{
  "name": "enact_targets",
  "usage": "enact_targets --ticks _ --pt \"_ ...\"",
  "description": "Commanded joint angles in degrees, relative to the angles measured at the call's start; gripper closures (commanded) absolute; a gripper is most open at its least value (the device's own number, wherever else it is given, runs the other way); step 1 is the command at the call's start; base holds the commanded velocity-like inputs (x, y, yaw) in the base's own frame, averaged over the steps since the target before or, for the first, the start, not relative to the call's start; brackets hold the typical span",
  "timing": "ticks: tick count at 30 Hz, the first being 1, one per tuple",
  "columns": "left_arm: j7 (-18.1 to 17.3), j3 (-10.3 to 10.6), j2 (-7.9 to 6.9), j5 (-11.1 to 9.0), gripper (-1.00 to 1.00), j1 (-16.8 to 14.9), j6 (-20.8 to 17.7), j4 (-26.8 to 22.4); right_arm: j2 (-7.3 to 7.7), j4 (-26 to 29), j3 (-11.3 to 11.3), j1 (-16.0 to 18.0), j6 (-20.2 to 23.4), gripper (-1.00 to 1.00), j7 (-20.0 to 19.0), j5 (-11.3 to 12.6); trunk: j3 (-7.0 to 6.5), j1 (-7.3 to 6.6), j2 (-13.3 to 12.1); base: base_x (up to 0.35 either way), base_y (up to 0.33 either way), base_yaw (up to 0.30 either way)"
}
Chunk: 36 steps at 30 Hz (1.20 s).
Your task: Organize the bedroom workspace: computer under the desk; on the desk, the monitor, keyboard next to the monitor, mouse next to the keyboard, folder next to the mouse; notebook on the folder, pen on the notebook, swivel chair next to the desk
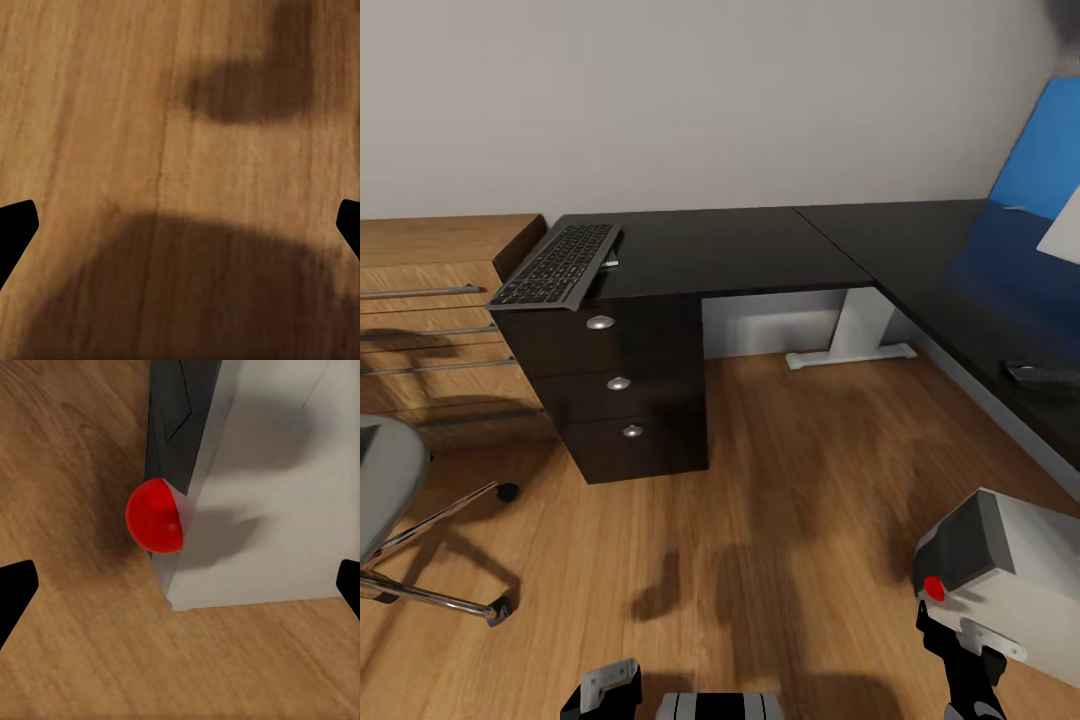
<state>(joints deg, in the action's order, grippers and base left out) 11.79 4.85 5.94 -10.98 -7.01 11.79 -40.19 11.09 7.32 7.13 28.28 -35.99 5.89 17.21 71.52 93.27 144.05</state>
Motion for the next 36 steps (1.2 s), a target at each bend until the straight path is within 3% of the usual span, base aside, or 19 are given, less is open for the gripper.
enact_targets --ticks 1,29,36 --pt "0.38 0.33 -0.05 -0.55 -1.0 -0.03 0.25 0.02 -0.01 -0.02 0.25 0.03 -0.13 -1.0 0.08 -0.25 0.04 -0.01 0.01 -0.003 0.0 0.0" --pt "0.34 0.36 -0.05 -0.62 -1.0 -0.03 0.25 -0.01 -0.01 -0.02 0.25 0.03 -0.12 -1.0 0.08 -0.25 0.04 -0.01 0.01 0.0 -0.001 0.0" --pt "0.39 0.34 -0.05 -0.55 -1.0 -0.03 0.26 0.01 -0.01 -0.02 0.25 0.03 -0.12 -1.0 0.08 -0.25 0.04 -0.01 0.01 0.062 -0.141 0.0"
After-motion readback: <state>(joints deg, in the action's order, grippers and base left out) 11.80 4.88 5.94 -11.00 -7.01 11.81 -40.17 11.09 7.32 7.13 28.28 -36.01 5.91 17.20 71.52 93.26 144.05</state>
